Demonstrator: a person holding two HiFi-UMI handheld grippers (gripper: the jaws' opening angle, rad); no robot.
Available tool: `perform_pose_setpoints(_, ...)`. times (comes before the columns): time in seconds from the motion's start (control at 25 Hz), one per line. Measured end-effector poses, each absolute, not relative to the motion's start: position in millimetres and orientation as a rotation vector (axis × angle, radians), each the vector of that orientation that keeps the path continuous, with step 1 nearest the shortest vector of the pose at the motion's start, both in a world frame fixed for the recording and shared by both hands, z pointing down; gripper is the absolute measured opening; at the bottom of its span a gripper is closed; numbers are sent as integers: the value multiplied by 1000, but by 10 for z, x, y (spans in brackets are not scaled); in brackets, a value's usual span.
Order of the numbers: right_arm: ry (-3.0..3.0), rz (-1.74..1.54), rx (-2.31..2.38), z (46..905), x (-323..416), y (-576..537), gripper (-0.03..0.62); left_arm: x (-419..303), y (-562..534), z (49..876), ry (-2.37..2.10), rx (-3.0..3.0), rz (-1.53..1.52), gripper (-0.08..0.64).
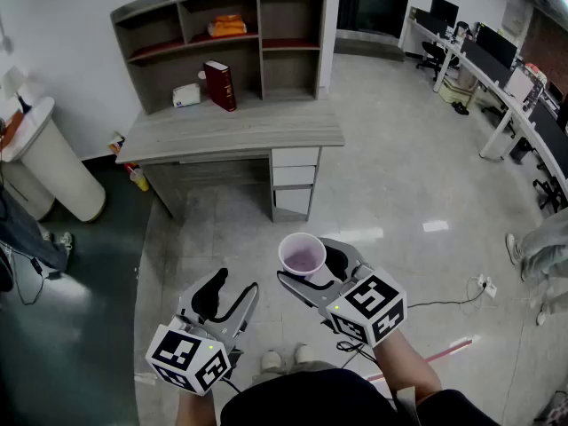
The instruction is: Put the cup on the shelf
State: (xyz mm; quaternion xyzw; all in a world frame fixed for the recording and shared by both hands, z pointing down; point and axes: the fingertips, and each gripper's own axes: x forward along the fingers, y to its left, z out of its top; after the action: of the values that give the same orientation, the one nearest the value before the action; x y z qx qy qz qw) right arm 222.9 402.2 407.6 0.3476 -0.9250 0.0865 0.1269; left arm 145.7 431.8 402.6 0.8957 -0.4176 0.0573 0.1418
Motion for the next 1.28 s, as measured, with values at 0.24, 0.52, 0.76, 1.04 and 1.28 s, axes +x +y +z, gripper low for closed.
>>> perform_pose_setpoints(0.24,-2733,321,1000,4059,2255,4018,308,1473,4311,4040,-1218,2577,166,230)
perform_pose_setpoints(0.52,-2718,307,949,4125,2285,3996,308,1545,4276,4094,-1242,2554,155,230)
perform_pose_setpoints(0.76,-2700,275,924,4121,2367,3885,308,1650,4154,4089,-1268,2534,141,230)
perform_pose_setpoints(1.04,-2711,274,876,4214,2356,3711,308,1694,4015,4148,-1307,2521,158,229)
perform_pose_setpoints(1.28,-2707,283,865,4266,2263,3445,308,1596,3717,4216,-1318,2497,150,221)
